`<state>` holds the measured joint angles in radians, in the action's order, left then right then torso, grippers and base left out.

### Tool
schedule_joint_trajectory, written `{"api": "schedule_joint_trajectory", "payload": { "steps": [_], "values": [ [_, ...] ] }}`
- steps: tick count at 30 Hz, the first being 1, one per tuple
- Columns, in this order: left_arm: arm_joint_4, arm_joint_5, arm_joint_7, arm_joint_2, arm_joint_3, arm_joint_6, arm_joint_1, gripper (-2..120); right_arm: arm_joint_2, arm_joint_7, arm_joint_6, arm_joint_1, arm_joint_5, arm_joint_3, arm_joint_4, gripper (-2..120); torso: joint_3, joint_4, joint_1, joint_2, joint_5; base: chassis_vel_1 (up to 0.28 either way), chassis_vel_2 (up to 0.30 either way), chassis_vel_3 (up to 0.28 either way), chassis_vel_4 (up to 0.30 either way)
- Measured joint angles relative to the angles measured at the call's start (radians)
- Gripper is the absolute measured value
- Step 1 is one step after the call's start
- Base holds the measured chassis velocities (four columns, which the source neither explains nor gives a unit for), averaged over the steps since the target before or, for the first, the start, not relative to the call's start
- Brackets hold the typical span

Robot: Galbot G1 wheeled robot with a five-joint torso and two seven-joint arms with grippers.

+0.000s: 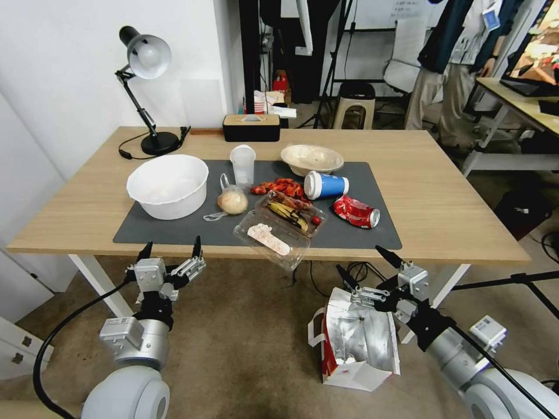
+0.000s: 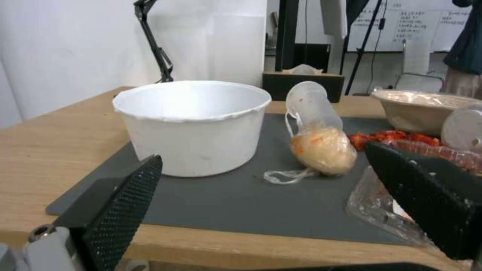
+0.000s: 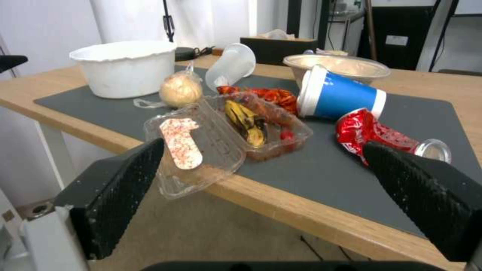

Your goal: Pick up the food delivery bag from the floor and place it on the table.

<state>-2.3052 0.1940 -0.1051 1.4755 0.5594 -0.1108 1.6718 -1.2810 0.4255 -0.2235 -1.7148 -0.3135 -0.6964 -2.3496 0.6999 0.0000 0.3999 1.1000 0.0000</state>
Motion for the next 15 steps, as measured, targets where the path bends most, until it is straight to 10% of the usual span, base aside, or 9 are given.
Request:
{"api": "schedule_joint_trajectory", "payload": {
  "steps": [15],
  "values": [
    [-0.005,-0.007,-0.01,0.001,-0.003,-0.008,-0.003,100,0.002,0.0,0.0,0.009,0.002,0.002,0.001,100,-0.017,0.0,-0.014,-0.031,0.0,0.0,0.0,0.0,0.0]
  ]
}}
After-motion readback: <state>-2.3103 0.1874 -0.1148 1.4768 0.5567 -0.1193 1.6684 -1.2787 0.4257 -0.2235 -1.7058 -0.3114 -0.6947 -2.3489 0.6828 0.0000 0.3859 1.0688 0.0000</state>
